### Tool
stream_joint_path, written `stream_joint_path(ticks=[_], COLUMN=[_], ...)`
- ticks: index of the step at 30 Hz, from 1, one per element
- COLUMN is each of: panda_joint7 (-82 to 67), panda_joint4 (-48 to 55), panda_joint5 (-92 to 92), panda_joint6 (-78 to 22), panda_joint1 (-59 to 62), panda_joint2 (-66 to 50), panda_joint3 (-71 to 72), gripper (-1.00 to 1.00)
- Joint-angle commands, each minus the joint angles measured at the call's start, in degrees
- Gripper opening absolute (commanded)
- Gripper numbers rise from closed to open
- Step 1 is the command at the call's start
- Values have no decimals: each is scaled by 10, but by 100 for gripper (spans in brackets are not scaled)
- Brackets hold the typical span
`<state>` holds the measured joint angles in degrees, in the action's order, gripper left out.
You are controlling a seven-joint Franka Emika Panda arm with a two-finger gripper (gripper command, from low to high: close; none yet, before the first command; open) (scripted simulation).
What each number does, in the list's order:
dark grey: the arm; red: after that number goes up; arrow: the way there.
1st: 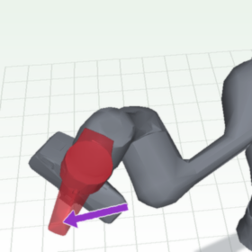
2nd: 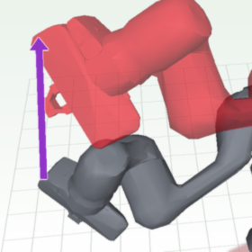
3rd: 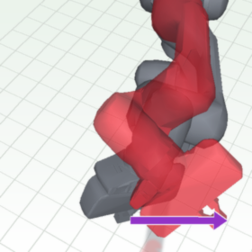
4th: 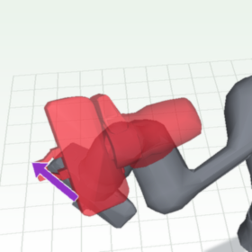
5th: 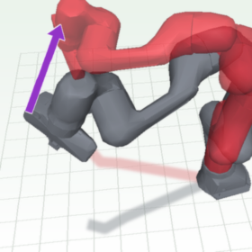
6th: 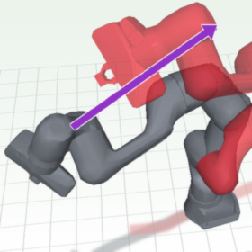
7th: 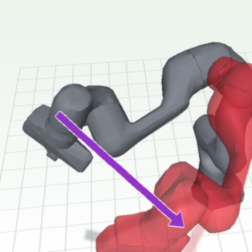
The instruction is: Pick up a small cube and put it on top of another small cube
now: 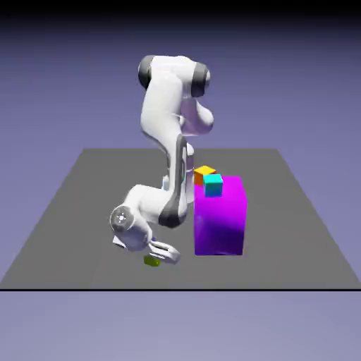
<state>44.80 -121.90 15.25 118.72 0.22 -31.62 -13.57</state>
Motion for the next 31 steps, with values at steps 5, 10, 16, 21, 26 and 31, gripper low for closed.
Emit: stream_joint_path(ticks=[5,10,16,21,26,31], panda_joint7=[14,20,26,31,28,28], panda_joint4=[29,25,21,18,-65,-72], panda_joint5=[-26,-57,-94,-121,-118,-118], panda_joint6=[-83,-179,-294,-379,-308,-301], panda_joint1=[-3,-10,-19,-26,-27,-27], panda_joint2=[57,161,286,378,390,391], panda_joint3=[4,84,180,251,253,253], gripper=[-100,-100,-100,-100,-100,100])
